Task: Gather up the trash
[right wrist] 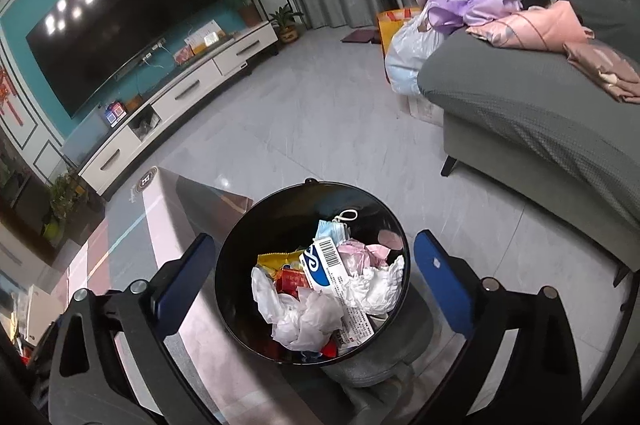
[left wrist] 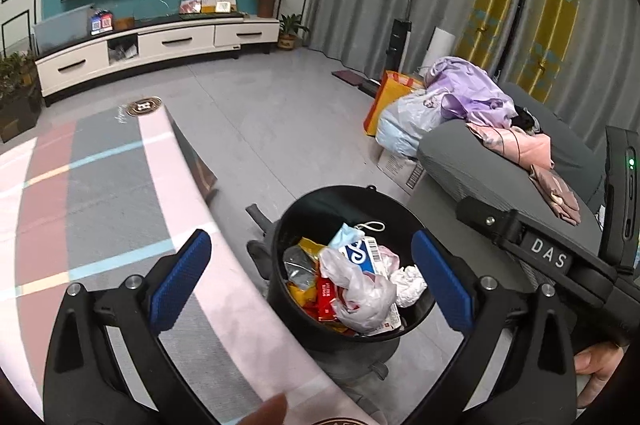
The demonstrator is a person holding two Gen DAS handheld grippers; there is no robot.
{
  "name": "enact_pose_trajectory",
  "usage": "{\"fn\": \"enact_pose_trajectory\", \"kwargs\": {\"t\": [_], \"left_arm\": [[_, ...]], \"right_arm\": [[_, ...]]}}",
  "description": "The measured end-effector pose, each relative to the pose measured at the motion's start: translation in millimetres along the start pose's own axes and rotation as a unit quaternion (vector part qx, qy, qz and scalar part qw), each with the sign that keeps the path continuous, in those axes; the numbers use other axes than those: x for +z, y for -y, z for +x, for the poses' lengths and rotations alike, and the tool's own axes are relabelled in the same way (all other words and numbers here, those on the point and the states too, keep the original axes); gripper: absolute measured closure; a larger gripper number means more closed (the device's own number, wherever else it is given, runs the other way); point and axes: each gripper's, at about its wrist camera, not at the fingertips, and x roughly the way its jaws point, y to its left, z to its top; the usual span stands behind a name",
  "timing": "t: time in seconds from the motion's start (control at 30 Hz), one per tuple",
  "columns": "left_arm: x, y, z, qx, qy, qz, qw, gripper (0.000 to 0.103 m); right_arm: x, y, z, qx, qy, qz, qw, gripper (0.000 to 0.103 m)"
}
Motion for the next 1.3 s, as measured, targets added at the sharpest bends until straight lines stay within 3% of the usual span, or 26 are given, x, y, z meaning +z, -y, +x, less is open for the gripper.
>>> {"fn": "enact_pose_trajectory", "kwargs": {"t": [1.3], "left_arm": [[-4,-10,-6,0.014,-0.014,-0.016,0.9997,0.003]], "right_arm": [[-6,-1,7,-0.043,-0.006,-0.028,0.999,0.004]]}}
